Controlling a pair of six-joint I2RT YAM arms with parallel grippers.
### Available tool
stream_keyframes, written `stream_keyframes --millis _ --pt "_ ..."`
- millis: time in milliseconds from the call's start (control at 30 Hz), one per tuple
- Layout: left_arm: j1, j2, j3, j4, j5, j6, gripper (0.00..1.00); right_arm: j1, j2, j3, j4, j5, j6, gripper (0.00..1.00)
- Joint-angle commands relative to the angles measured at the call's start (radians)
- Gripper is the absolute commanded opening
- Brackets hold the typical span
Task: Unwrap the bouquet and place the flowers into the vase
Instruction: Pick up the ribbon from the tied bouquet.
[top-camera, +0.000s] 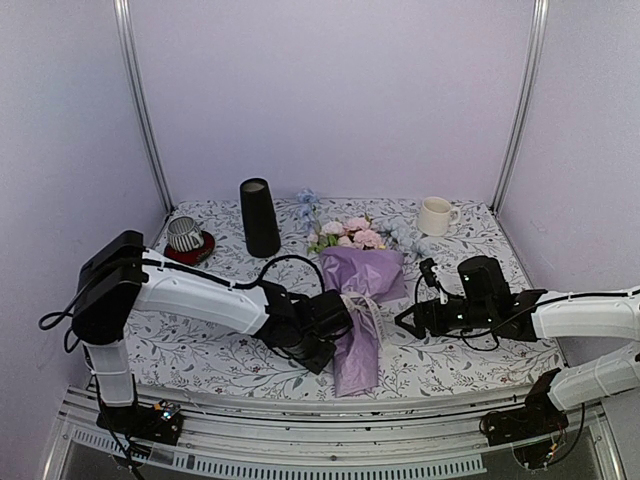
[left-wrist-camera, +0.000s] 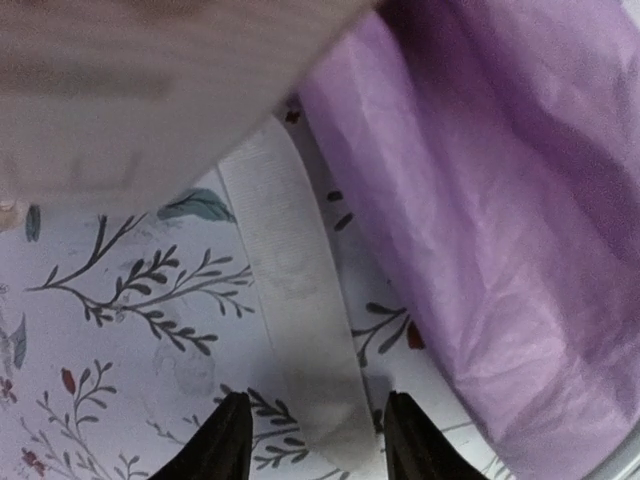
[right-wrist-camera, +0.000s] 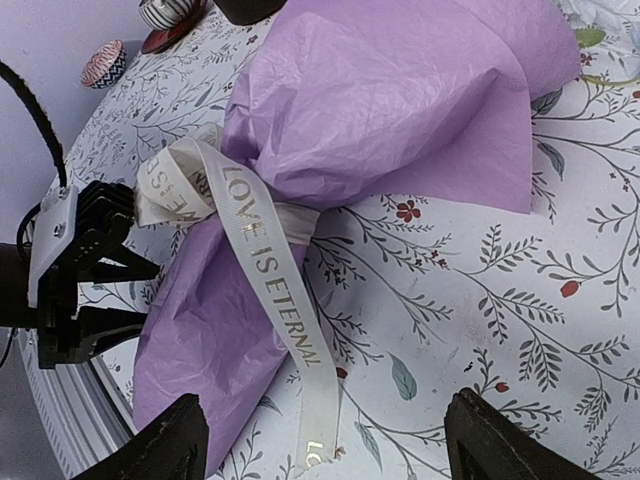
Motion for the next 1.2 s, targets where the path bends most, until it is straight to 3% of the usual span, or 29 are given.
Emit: stream_keyframes --millis 0,100,333,400,600,733,1167 --pt "0.000 0.063 0.087 -0.190 -0.001 0.009 0.48 0.000 -0.017 0.010 -0.013 0.005 -0.009 0.84" --pt "0.009 0.095 0.111 -0.226 0.009 0.010 0.49 0.000 -0.013 0.010 -0.004 -0.004 -0.008 0.84" --pt "0.055 0.092 0.026 -0.138 0.109 0.022 0.51 0.021 0.003 0.017 -0.011 0.001 -0.010 0.84" --pt "0.067 0.074 -0.001 -0.120 0.122 0.018 0.45 0.032 0.008 0.022 -0.018 0.008 -0.012 0.84" --pt "0.081 -0.005 -0.037 -0.119 0.072 0.003 0.08 0.058 0.035 0.028 -0.008 0.015 -0.023 0.84" --pt "0.090 -0.059 -0.067 -0.089 0.061 0.000 0.00 0.076 0.066 0.032 0.006 0.008 -0.032 0.83" --pt "0.091 -0.287 -0.193 0.154 0.046 -0.011 0.00 0.120 0.234 0.084 0.061 0.033 -0.041 0.76"
